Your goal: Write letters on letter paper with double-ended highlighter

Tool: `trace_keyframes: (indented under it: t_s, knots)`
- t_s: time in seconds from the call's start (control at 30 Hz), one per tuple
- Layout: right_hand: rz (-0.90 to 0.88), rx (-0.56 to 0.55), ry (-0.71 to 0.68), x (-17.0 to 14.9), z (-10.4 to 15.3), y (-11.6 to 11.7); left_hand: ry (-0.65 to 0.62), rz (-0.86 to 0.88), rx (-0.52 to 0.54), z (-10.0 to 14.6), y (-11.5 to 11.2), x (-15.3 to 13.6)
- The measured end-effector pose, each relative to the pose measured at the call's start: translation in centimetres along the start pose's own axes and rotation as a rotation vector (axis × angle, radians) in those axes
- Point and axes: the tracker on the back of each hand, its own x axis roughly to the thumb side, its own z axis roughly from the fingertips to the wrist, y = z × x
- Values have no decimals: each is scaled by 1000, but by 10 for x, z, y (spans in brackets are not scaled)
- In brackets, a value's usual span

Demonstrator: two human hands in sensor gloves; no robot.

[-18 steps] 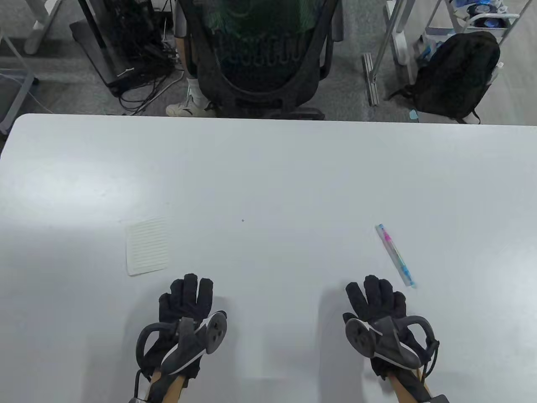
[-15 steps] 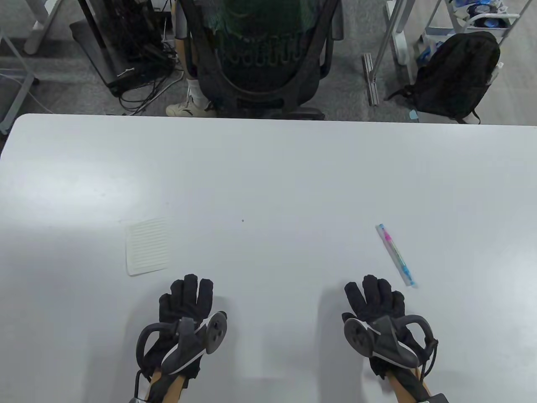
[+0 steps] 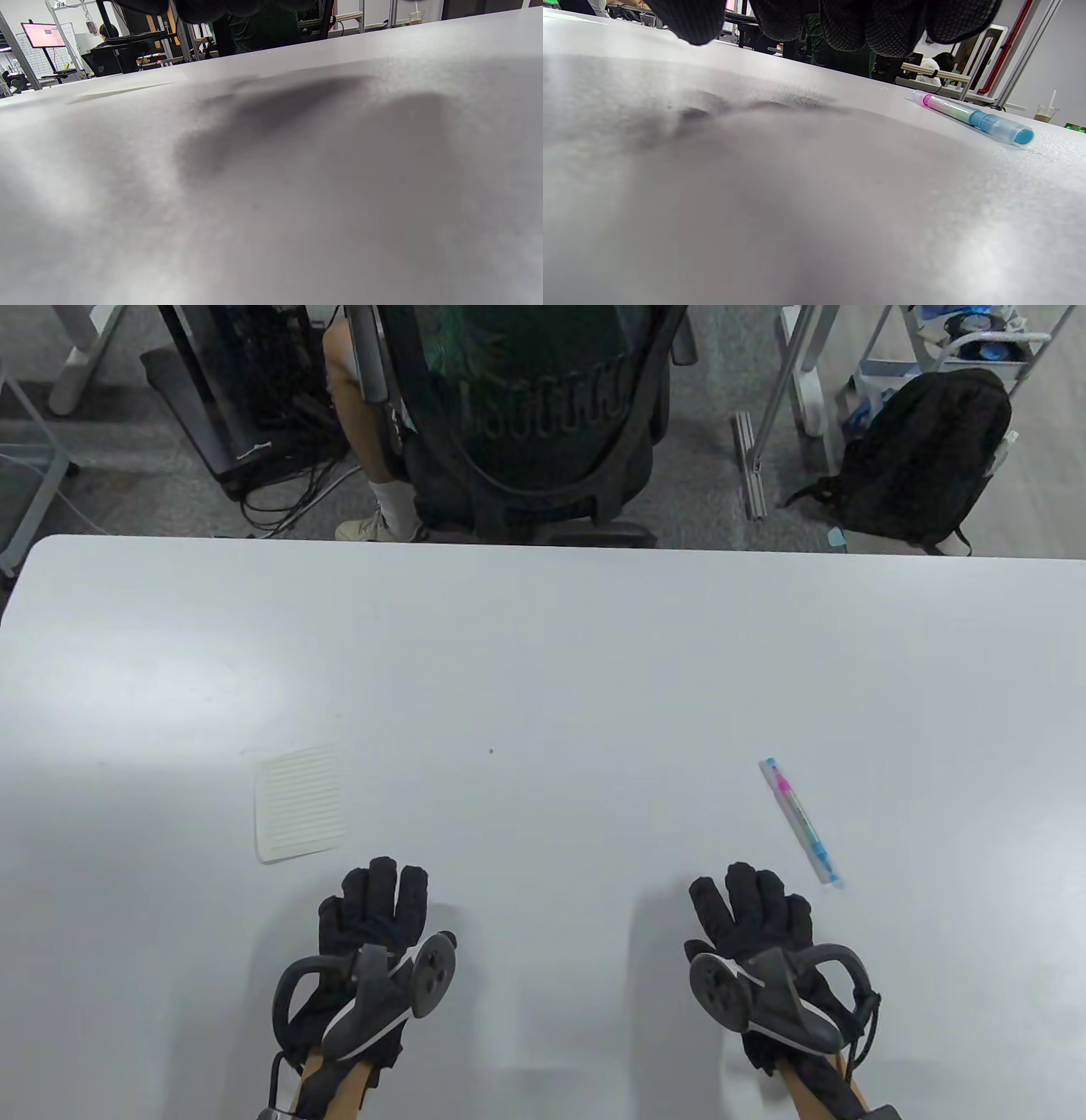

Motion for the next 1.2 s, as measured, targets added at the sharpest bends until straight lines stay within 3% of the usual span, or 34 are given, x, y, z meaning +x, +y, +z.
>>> trace_keyframes:
  t_s: [0.53, 0.83, 1.2]
  knots:
    - [6, -4, 24, -3, -19, -11, 9, -6, 15, -3, 4, -1]
    - [57, -26, 177, -55, -38, -23, 1, -11, 12, -8, 4, 3]
    - [23, 101, 398, -99, -51, 8, -11, -12, 3, -17, 4, 6]
